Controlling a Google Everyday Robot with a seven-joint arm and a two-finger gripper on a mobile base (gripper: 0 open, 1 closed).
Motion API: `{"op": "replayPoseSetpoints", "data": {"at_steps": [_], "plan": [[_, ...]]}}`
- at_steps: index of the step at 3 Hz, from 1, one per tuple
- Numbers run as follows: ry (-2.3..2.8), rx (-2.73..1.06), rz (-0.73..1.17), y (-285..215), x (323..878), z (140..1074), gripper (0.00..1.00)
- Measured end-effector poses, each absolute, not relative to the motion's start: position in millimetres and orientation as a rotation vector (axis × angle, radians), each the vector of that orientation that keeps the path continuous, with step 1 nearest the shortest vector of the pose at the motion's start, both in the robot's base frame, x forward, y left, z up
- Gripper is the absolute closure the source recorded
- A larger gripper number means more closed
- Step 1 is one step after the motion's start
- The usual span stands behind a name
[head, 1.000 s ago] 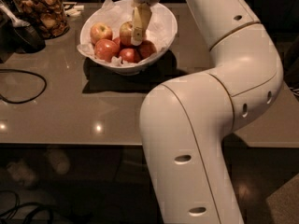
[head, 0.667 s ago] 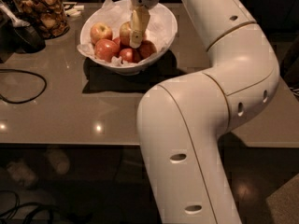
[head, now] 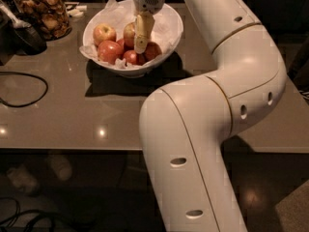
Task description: Pick apple from white bowl
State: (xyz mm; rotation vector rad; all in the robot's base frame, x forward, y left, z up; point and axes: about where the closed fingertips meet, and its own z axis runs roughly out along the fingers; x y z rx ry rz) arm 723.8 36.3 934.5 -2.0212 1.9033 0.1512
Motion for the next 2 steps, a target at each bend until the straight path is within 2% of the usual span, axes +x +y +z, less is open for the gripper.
{"op": "replayPoseSetpoints", "data": {"at_steps": [2], "plan": [[1.914,-2.031,0.188,30.4,721.2,925.2,0.0]]}}
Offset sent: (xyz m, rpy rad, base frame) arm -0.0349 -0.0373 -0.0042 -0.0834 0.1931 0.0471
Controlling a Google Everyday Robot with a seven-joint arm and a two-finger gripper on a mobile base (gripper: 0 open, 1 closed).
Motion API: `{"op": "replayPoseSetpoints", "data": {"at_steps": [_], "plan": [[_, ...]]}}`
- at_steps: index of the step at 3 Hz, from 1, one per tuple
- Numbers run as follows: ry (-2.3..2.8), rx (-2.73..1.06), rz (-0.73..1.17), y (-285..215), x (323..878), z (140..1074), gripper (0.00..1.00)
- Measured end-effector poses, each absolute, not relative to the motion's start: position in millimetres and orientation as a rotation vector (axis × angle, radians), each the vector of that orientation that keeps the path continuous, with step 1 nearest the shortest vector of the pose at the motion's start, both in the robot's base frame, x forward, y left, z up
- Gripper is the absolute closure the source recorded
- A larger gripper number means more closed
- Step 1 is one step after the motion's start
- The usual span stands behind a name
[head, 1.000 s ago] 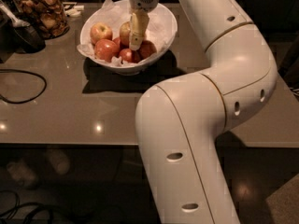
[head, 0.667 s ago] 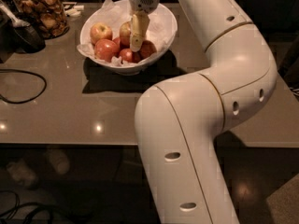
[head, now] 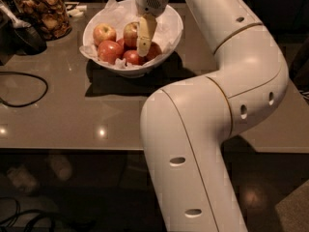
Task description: Pick apple from white bowl
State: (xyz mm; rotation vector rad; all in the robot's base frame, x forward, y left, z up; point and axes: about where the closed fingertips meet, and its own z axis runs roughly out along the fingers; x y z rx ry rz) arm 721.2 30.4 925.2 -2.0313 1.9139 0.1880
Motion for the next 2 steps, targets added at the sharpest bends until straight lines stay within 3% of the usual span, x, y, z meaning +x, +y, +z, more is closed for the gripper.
{"op": "replayPoseSetpoints", "data": {"at_steps": [1,2], "plan": [[1.914,-2.031,0.188,30.4,721.2,925.1,0.18],[1.914,-2.031,0.188,30.4,721.2,925.1,0.42]]}}
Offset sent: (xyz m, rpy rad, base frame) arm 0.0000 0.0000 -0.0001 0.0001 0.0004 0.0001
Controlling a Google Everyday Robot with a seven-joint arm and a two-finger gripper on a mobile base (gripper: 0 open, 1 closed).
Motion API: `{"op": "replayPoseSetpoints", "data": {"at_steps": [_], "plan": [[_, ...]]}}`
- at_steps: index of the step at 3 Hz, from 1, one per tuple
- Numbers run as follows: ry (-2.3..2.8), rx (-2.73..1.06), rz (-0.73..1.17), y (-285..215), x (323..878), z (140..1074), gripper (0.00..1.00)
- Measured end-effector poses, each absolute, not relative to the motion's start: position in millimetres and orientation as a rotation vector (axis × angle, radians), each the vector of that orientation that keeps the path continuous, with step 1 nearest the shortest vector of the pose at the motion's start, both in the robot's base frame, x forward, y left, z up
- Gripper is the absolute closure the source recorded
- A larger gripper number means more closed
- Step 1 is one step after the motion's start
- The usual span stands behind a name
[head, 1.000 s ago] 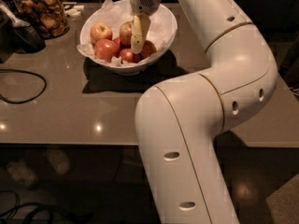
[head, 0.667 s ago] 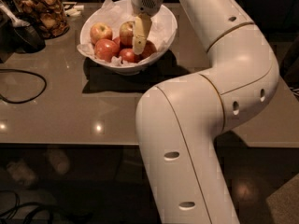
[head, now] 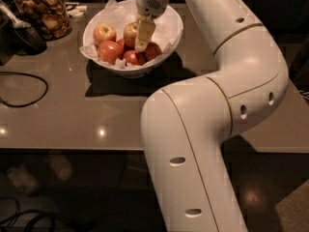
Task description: Pick apple from white bowl
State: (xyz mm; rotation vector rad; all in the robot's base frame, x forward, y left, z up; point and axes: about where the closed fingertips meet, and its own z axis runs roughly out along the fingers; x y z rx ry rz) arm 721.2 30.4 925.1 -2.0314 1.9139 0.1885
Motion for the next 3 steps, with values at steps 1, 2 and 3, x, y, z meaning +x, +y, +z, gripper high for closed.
{"op": "replayPoseSetpoints", "data": {"at_steps": [1,2,3], "plan": [[1.914,-2.031,0.188,30.4,721.2,925.1,0.65],[1.914,-2.031,0.188,30.4,721.2,925.1,0.87],[1.914,-2.031,0.188,30.4,721.2,925.1,1.0]]}}
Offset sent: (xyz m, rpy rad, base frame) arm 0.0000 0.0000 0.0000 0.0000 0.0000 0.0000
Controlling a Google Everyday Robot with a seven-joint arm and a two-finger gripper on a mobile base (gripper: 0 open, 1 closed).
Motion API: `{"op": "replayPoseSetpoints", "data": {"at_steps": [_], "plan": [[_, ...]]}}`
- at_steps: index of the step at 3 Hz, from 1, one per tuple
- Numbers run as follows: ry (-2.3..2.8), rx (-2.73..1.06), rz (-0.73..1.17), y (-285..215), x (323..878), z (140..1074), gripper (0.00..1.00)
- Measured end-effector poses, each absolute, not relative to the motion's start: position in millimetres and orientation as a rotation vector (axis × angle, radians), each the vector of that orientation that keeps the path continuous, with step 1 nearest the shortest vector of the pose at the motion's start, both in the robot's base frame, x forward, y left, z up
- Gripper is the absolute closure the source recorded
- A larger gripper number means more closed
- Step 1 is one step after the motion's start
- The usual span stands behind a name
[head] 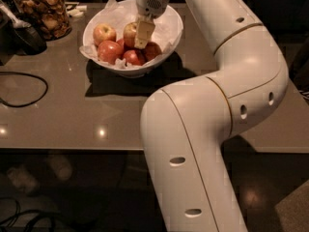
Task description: Pick apple from white bowl
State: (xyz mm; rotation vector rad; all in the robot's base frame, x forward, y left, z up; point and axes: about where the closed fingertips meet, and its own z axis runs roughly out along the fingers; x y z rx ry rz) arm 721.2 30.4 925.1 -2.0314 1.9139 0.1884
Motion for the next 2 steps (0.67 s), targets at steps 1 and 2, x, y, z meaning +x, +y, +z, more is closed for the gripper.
{"op": "replayPoseSetpoints", "data": {"at_steps": [1,2], "plan": [[1.914,-2.031,0.188,30.4,721.2,925.1,1.0],[1.878,-1.979,0.145,34.1,722.0,950.3,1.0]]}}
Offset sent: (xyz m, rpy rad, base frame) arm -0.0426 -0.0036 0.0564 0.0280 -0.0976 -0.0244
